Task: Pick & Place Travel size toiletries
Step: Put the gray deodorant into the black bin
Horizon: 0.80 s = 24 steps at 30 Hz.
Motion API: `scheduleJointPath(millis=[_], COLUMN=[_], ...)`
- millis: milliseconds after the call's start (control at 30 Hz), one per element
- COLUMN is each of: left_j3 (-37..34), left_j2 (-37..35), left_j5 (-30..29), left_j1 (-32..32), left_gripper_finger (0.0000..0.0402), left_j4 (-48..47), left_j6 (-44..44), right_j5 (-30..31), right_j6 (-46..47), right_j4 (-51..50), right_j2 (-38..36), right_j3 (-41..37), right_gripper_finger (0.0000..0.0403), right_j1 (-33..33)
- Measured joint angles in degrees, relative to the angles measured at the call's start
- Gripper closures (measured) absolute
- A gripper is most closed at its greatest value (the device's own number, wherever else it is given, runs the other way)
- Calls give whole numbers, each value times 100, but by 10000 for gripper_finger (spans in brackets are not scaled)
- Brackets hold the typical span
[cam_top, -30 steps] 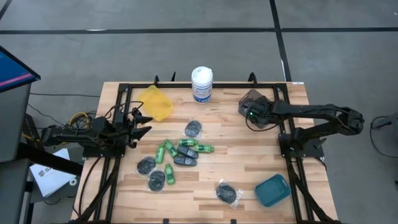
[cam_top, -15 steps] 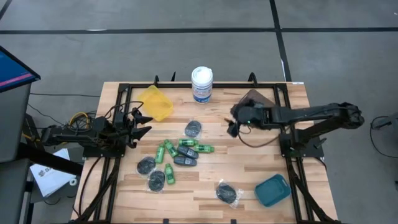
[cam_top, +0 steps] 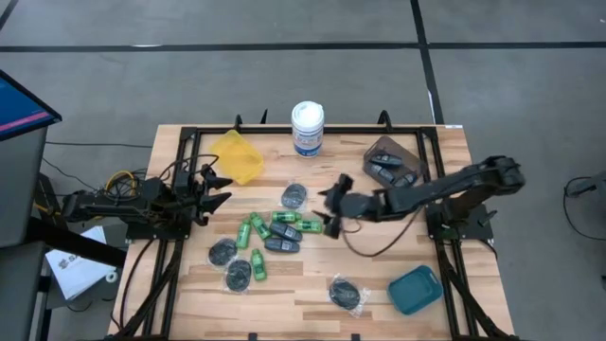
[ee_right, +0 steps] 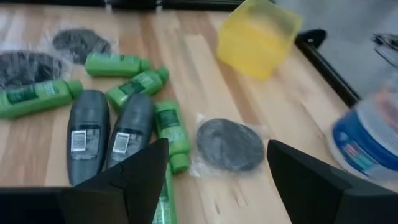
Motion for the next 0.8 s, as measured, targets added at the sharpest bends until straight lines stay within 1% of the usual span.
scheduleJointPath(millis=[67,200,433,567,733,800], left_j3=[0,2,1,0,0,2], left_j2=[15,67,144,189,204,201], left_j5=[2,4,18,29,39,40], left_j1=[2,0,2,2,2,0], left_gripper_finger=[198,198,198,198,198,198], left_j4=[-42,-25,-3,-9,-15,-15], left_j6=[0,0,-1,-95,-109,-107], right_j5=[-69,-106,-644,-680,-701,-837], right_j6=[-140,-474,-770,-762,-718,-622], right_j4=[106,15,-26,-129,-172,-207], right_j2=[463,1331,2556,3016,3366,3402], right_j3=[334,1071,2389,2883,3100,3097], right_gripper_finger=[137,137,137,137,137,137], right_j1=[10,-16,-111,-154,-160,-158])
